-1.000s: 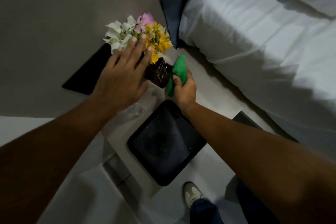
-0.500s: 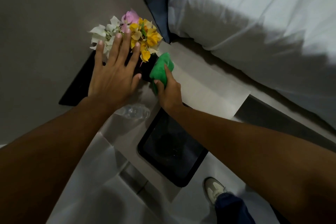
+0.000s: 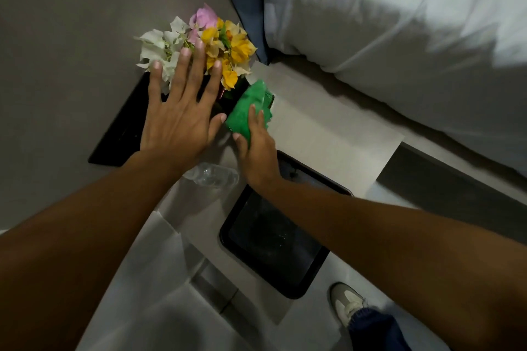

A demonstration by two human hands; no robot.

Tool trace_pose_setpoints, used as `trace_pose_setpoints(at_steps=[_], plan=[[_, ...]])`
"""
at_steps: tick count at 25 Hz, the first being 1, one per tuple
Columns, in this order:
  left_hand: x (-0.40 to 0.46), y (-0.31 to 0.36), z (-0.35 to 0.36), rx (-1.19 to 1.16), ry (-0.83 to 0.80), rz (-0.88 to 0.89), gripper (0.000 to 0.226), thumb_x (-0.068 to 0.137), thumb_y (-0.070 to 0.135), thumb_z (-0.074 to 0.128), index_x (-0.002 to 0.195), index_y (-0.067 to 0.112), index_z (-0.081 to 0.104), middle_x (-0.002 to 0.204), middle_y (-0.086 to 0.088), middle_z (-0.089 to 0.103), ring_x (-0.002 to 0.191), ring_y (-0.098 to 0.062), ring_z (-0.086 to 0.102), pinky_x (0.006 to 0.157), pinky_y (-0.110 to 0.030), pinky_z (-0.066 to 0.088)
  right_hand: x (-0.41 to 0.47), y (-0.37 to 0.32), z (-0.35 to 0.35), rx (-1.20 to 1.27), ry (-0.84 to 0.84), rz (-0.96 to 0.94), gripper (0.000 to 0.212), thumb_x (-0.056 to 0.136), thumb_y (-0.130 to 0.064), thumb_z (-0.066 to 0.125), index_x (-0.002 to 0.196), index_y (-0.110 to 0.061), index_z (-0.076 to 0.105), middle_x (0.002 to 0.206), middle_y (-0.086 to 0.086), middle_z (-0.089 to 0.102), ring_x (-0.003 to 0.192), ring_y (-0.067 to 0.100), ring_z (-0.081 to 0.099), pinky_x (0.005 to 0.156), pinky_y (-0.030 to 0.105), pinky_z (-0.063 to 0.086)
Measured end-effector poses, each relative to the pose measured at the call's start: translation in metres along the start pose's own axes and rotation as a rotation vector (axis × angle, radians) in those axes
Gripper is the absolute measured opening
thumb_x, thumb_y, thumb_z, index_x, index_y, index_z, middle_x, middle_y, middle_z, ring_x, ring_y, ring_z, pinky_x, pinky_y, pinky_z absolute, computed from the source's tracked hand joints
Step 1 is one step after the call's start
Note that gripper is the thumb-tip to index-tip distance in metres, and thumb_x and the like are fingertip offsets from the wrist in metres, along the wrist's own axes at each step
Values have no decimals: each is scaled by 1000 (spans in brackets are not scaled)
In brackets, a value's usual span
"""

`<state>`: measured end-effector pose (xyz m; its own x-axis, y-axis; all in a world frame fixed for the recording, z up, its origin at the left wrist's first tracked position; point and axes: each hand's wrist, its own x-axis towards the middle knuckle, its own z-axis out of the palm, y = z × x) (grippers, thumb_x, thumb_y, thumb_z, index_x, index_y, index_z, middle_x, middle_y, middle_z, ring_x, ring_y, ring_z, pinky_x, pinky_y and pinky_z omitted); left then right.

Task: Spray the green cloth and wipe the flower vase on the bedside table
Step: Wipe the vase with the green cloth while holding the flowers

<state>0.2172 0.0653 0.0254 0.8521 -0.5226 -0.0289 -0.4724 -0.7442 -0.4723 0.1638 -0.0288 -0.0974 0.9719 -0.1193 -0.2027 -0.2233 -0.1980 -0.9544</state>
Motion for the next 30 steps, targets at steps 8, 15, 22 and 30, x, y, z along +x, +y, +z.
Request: trace_pose_setpoints(at_steps=[8, 15, 22, 30], plan=[[1, 1, 7, 11, 13, 0, 77, 98, 45, 36, 154, 10, -4, 163, -18, -3, 150, -31, -5, 115, -60, 0, 41, -15, -15, 206, 4, 186, 86, 87, -58, 45, 155, -23, 6, 164, 12, 13, 150, 30, 18, 120, 52, 21], [2, 4, 11, -20, 21, -1, 79, 98, 42, 37, 152, 3, -7, 162, -19, -4, 150, -31, -7, 118, -53, 1, 31, -20, 4, 136, 107, 148, 71, 101, -41, 38, 155, -12, 3, 165, 12, 7, 152, 26, 6, 122, 49, 16], [1, 4, 15, -51, 53, 6, 74, 99, 30, 38, 152, 1, -5, 162, -19, 1, 150, -31, -5, 118, -54, -1, 28, -12, 13, 84, 148, 87, 85, 89, -42, 52, 155, -13, 7, 164, 13, 11, 152, 29, 9, 119, 50, 17], [2, -2, 16, -88, 74, 43, 69, 100, 22, 38, 152, -1, 0, 162, -18, 6, 150, -30, -3, 118, -56, 1, 57, -30, 3, 240, 301, 218, 77, 77, -39, 44, 149, -18, 30, 138, 20, 54, 121, 38, 55, 99, 52, 48]])
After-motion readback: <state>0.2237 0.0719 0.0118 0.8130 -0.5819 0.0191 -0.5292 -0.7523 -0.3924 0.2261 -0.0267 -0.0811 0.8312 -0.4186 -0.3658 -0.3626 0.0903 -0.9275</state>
